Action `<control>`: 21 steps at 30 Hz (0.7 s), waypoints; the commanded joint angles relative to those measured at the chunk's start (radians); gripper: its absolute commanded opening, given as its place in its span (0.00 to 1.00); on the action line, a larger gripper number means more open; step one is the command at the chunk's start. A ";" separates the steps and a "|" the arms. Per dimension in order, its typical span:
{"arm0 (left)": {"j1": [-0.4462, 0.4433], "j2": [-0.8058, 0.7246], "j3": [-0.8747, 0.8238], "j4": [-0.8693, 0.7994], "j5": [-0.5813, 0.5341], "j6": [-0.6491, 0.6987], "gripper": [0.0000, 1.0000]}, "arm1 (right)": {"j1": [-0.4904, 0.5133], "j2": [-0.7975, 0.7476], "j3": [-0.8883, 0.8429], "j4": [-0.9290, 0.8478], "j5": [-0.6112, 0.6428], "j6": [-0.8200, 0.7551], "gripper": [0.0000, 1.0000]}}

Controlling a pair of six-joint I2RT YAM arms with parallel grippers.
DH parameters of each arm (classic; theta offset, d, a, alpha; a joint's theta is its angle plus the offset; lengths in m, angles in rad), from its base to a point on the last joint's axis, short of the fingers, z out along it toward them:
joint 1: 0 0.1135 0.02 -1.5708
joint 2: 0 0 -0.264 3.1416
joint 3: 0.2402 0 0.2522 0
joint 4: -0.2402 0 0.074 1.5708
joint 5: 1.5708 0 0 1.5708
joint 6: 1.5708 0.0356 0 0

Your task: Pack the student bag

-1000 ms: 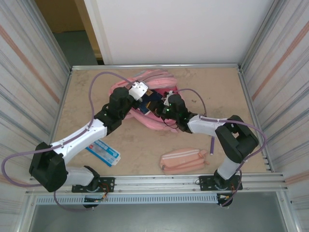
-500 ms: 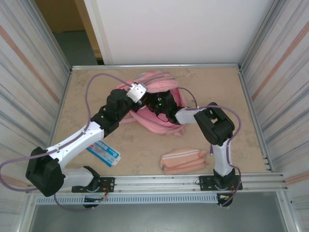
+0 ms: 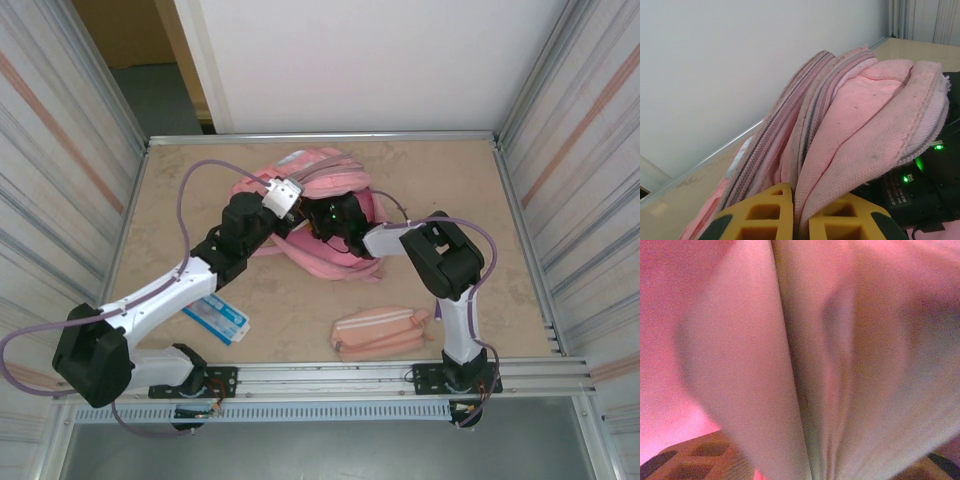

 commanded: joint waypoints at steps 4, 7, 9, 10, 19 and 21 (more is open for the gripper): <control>0.000 0.002 -0.009 0.145 -0.051 -0.027 0.00 | -0.028 -0.142 -0.041 -0.254 0.035 -0.138 0.60; 0.010 0.029 -0.032 0.152 -0.068 -0.029 0.00 | -0.046 -0.214 -0.080 -0.332 0.032 -0.232 0.60; 0.014 0.041 -0.037 0.144 -0.069 -0.028 0.00 | -0.046 -0.275 -0.096 -0.412 0.053 -0.325 0.61; 0.015 0.044 -0.042 0.138 -0.068 -0.024 0.00 | -0.046 -0.306 -0.107 -0.446 0.054 -0.385 0.61; 0.014 0.024 -0.061 -0.016 0.012 -0.210 0.30 | -0.049 -0.621 -0.230 -0.710 0.101 -0.646 0.61; 0.016 -0.005 -0.069 -0.114 0.061 -0.341 0.43 | -0.046 -0.695 -0.247 -0.777 0.142 -0.704 0.61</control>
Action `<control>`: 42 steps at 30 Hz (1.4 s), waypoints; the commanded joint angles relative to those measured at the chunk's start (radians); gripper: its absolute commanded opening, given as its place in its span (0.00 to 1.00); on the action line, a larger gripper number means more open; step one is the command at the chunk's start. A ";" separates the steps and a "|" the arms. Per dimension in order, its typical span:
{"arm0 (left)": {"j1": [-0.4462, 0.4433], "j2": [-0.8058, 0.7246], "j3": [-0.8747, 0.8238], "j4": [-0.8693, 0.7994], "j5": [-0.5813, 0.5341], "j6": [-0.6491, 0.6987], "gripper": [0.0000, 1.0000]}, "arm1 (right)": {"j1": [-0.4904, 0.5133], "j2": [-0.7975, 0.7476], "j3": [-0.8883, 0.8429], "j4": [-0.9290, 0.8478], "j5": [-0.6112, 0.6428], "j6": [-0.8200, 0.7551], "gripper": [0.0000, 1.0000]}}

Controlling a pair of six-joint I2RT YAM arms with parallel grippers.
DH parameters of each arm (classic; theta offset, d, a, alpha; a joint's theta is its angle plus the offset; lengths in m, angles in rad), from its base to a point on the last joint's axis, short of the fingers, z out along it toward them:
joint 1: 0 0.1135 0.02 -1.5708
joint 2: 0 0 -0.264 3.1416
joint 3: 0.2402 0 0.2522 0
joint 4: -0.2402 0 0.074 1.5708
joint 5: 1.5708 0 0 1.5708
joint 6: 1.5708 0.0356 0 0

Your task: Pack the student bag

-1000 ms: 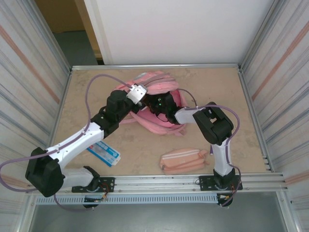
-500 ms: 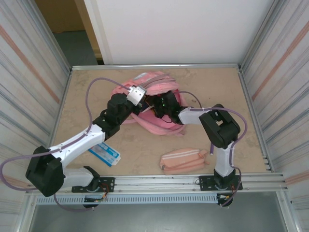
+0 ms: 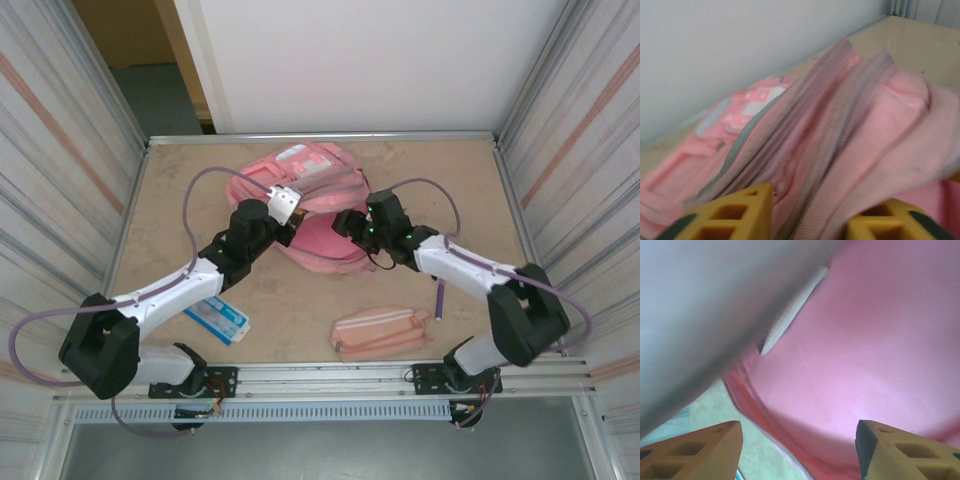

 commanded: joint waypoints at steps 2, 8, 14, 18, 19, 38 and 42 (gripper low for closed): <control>0.011 -0.094 -0.039 -0.149 0.126 -0.282 0.46 | 0.006 -0.144 -0.037 -0.223 0.139 -0.182 0.61; 0.037 -0.236 -0.076 -0.368 0.213 -0.521 0.60 | -0.017 -0.279 -0.099 -0.296 0.270 -0.278 0.62; 0.114 -0.305 -0.018 -0.572 0.374 -0.674 0.80 | -0.016 -0.232 -0.016 -0.358 0.277 -0.334 0.61; 0.284 -0.212 0.015 -0.644 0.448 -0.762 0.81 | 0.031 -0.162 0.031 -0.350 0.257 -0.335 0.61; 0.331 -0.181 0.018 -0.644 0.479 -0.770 0.81 | 0.045 -0.149 0.038 -0.336 0.250 -0.337 0.61; 0.530 0.414 0.252 -0.350 0.386 -0.695 0.69 | 0.234 0.053 0.078 -0.238 0.251 -0.282 0.61; 0.529 0.483 0.293 -0.336 0.460 -0.675 0.31 | 0.236 0.066 0.041 -0.197 0.243 -0.230 0.61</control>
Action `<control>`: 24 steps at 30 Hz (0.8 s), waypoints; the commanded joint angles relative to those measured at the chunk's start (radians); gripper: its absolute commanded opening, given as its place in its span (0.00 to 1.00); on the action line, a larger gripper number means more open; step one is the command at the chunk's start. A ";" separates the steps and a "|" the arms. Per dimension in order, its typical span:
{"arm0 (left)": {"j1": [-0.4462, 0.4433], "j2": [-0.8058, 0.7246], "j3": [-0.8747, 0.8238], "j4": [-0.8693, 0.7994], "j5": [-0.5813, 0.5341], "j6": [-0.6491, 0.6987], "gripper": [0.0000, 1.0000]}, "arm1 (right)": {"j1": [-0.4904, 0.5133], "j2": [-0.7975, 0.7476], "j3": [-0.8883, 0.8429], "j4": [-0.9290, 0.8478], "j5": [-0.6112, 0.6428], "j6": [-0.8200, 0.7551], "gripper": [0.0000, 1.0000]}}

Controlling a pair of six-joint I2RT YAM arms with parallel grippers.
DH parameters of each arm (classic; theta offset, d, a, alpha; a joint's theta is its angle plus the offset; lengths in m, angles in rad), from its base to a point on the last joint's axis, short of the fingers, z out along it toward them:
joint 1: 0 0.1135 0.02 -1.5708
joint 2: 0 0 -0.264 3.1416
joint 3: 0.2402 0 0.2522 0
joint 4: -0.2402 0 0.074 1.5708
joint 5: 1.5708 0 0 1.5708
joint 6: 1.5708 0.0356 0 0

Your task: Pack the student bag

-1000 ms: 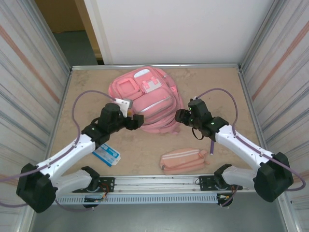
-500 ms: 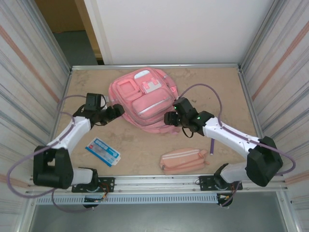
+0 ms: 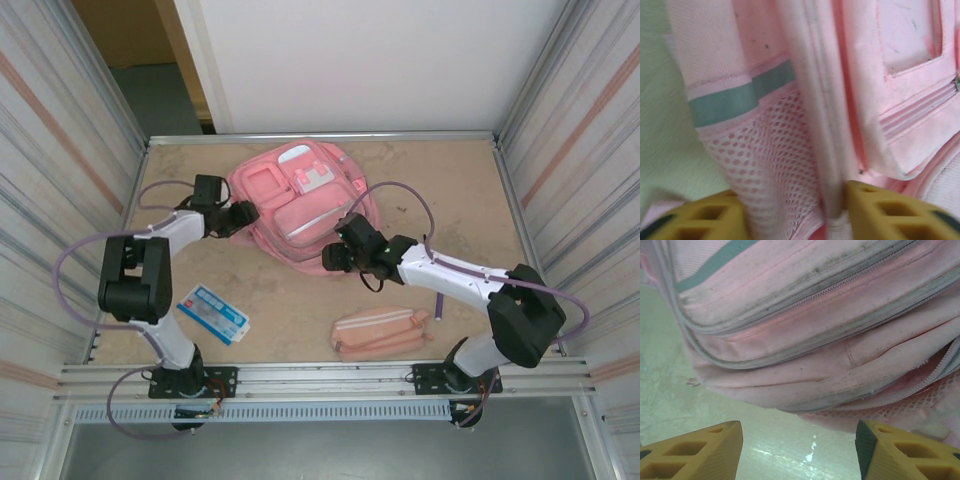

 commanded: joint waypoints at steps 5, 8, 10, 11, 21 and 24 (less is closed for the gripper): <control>-0.022 -0.073 -0.051 0.035 0.000 0.015 0.18 | -0.016 0.065 -0.053 0.165 -0.134 0.236 0.61; -0.066 -0.186 -0.119 -0.004 -0.054 0.012 0.09 | -0.052 0.116 -0.023 0.170 -0.133 0.236 0.60; -0.102 -0.252 -0.145 -0.052 -0.092 0.004 0.07 | -0.099 0.161 0.003 0.175 -0.133 0.202 0.58; -0.114 -0.276 -0.152 -0.076 -0.104 -0.001 0.05 | -0.120 0.182 0.014 0.184 -0.136 0.188 0.58; -0.225 -0.433 -0.260 -0.057 -0.164 -0.232 0.00 | -0.332 0.453 0.288 0.310 -0.339 -0.075 0.54; -0.248 -0.429 -0.252 -0.053 -0.162 -0.279 0.00 | -0.335 0.364 0.239 0.324 -0.241 -0.114 0.56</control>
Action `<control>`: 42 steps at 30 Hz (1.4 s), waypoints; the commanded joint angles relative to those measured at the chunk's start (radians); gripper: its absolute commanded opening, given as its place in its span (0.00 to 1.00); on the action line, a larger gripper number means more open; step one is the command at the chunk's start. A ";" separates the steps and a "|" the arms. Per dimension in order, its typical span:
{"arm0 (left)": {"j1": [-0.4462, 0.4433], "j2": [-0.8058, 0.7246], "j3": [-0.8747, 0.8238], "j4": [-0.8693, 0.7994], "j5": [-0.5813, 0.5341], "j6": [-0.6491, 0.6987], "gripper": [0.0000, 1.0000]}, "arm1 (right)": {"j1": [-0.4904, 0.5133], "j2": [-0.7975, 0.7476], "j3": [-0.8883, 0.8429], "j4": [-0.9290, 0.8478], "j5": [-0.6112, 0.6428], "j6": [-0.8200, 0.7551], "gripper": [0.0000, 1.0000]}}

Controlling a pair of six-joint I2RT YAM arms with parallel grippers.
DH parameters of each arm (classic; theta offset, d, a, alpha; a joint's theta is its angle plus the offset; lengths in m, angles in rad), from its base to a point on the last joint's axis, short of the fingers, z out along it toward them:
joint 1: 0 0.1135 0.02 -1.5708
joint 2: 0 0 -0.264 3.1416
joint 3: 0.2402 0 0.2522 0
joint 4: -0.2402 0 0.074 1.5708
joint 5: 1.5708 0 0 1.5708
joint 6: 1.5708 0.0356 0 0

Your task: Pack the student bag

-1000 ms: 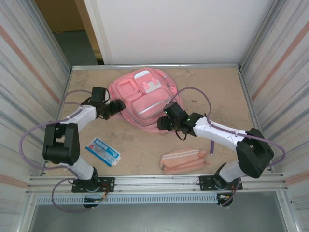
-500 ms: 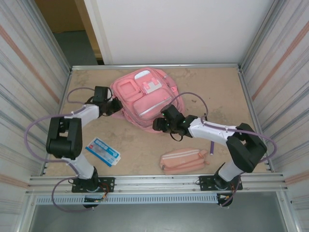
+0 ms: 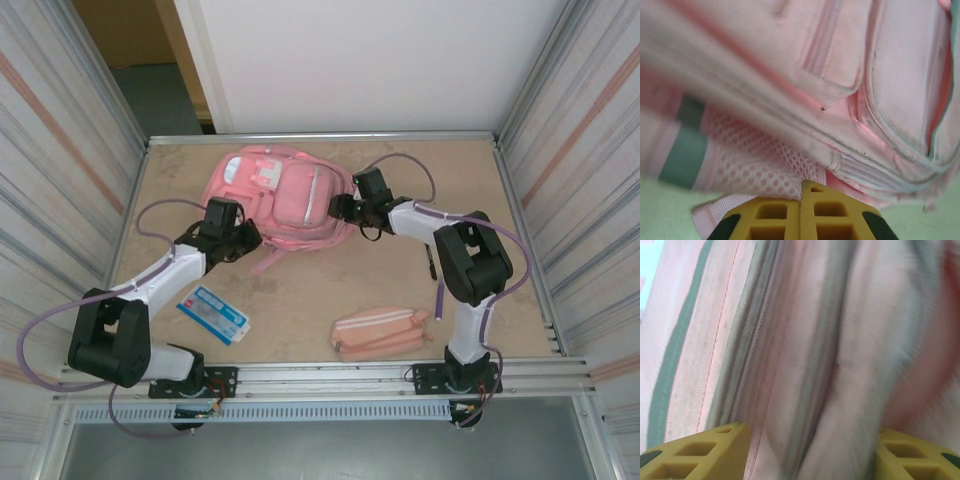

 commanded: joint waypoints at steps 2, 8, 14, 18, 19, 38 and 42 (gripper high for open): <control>-0.027 -0.029 0.011 0.009 0.035 -0.100 0.00 | 0.023 -0.164 -0.094 0.015 0.137 -0.121 0.58; -0.032 -0.042 0.009 -0.012 0.020 -0.189 0.00 | 0.182 -0.450 -0.289 -0.108 0.367 -0.220 0.60; -0.041 -0.043 0.024 -0.021 0.071 -0.236 0.00 | 0.423 -0.439 -0.378 -0.022 0.195 -0.066 0.59; -0.049 -0.049 0.044 -0.047 0.105 -0.240 0.00 | 0.508 -0.273 -0.268 0.023 0.169 -0.053 0.59; -0.052 -0.053 0.045 -0.050 0.106 -0.239 0.00 | 0.511 -0.243 -0.243 0.030 0.161 -0.053 0.59; -0.086 -0.127 0.003 -0.040 0.128 -0.285 0.00 | 0.488 0.006 -0.113 0.194 0.316 -0.081 0.55; -0.092 -0.136 -0.026 -0.018 0.123 -0.302 0.00 | 0.484 0.007 -0.104 0.233 0.284 -0.104 0.44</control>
